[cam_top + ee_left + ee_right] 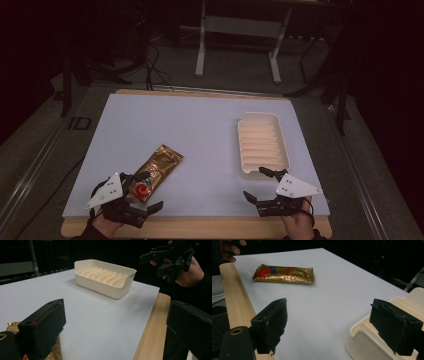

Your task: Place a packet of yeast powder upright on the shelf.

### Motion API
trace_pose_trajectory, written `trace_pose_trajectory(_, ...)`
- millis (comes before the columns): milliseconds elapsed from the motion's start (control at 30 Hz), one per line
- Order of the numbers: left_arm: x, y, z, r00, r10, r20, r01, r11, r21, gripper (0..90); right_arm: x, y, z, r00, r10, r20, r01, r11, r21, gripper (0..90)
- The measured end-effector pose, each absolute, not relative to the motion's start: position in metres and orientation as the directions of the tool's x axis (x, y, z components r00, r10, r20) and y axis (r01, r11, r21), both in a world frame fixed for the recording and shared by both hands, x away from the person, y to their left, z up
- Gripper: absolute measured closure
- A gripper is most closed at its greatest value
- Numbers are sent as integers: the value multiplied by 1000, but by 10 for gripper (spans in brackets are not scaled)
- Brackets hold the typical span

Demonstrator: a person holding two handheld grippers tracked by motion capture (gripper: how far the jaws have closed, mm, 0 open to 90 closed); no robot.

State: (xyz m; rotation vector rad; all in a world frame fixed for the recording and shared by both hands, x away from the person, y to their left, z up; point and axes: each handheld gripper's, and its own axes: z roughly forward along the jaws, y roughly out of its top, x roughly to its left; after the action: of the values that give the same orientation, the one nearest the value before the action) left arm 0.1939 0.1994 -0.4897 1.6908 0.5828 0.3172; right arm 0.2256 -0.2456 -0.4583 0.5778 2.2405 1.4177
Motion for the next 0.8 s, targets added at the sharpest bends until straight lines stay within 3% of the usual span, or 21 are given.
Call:
trace_pose_trajectory(300, 189, 197, -484, 853, 515, -84, 160, -105, 981, 29, 222, -247, -450, -826, 557, -84, 166, 382, 909, 135)
trace_pose_trajectory(500, 190, 192, -477, 853, 499, -156, 242, -112, 964, 29, 218, -244, -446, -835, 541, -101, 132, 375, 917, 108)
trace_pose_trajectory(800, 197, 184, -466, 857, 482, -181, 250, -82, 965, 23, 215, -240, -439, -854, 514, -83, 121, 352, 928, 97)
